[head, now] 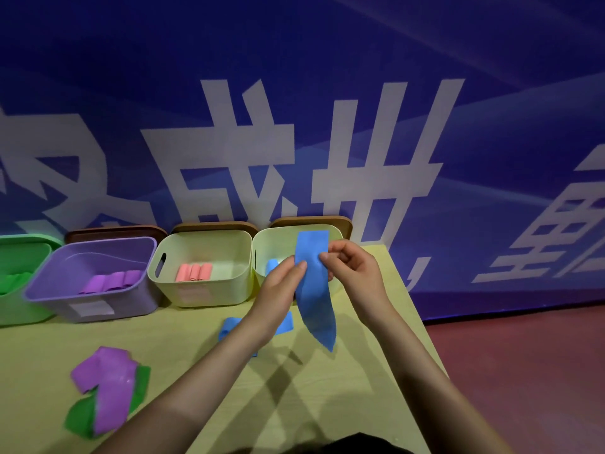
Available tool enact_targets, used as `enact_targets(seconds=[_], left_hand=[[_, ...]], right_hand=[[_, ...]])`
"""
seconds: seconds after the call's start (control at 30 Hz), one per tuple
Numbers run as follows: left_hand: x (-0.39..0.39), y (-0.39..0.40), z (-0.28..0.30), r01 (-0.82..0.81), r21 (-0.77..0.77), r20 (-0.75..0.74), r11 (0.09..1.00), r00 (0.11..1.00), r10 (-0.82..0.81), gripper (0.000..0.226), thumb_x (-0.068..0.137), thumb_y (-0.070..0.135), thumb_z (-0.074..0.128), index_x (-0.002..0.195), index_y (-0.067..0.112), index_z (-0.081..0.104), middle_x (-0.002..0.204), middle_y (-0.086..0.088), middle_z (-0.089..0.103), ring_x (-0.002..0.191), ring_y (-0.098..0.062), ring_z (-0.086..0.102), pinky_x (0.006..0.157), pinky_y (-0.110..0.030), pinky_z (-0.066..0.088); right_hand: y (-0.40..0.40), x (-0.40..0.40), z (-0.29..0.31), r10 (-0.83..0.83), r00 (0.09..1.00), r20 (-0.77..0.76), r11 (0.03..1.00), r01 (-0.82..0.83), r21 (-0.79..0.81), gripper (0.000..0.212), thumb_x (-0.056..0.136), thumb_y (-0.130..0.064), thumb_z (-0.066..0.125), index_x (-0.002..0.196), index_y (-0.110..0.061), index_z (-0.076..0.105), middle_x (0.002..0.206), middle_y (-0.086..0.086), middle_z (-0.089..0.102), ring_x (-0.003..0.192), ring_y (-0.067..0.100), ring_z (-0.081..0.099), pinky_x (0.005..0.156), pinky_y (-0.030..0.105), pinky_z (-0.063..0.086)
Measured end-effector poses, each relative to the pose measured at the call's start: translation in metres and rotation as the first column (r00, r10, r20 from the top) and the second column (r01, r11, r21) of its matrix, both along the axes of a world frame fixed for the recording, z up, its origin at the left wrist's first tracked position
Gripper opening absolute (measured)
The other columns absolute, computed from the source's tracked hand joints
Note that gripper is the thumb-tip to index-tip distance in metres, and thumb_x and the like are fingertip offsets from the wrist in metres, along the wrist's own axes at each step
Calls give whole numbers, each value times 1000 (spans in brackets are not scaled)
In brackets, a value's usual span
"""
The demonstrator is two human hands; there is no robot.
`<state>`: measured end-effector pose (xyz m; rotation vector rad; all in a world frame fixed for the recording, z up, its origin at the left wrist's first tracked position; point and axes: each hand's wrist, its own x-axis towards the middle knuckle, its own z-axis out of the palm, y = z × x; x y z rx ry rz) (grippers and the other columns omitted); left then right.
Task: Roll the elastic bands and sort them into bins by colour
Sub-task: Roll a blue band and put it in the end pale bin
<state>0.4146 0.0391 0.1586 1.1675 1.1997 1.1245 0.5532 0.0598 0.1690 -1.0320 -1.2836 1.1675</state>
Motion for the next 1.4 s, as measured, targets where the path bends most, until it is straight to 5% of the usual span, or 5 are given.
enact_targets(seconds=[0.3, 0.53, 0.77, 1.03, 1.4], left_hand=[[-6, -15, -7, -74, -125, 117, 989, 989, 89, 30, 101, 18, 37, 112, 14, 66, 109, -6, 71, 108, -20, 63, 95, -33, 45], [-14, -29, -1, -56, -217, 261, 975, 959, 114, 42, 102, 25, 29, 102, 7, 68, 97, -9, 73, 94, -19, 68, 81, -30, 48], [-11, -35, -3, -58, -131, 114, 990, 991, 73, 51, 80, 59, 57, 111, 21, 69, 114, -2, 70, 116, -20, 59, 108, -46, 38], [-2, -38, 0, -70, 3, 14, 998, 997, 70, 25, 98, 27, 50, 91, 9, 66, 84, -6, 60, 81, -14, 50, 73, -26, 38], [-5, -24, 0, 37, 46, -45, 998, 998, -35, 26, 99, 25, 47, 92, 6, 63, 80, -3, 55, 73, -4, 50, 62, -10, 39]], right_hand=[[-16, -7, -5, 65, 993, 97, 995, -72, 71, 33, 91, 6, 54, 94, -21, 73, 82, -14, 72, 73, 3, 64, 67, 18, 50], [-23, -1, -7, 107, 930, 352, 968, -178, 177, 33, 92, 1, 56, 99, -27, 73, 96, -2, 71, 82, 21, 68, 78, 45, 56], [-34, 3, -6, 33, 921, 387, 959, -139, 249, 30, 91, 3, 54, 104, -16, 73, 97, 3, 70, 84, 13, 67, 75, 26, 56], [-49, 0, -1, 13, 999, 46, 997, -17, 76, 17, 92, -4, 57, 104, -5, 70, 72, -10, 67, 67, 3, 59, 68, 16, 48], [-42, 3, 6, -18, 983, 183, 1000, 14, 23, 21, 87, -1, 65, 97, -17, 72, 67, -20, 63, 66, -1, 54, 68, 14, 46]])
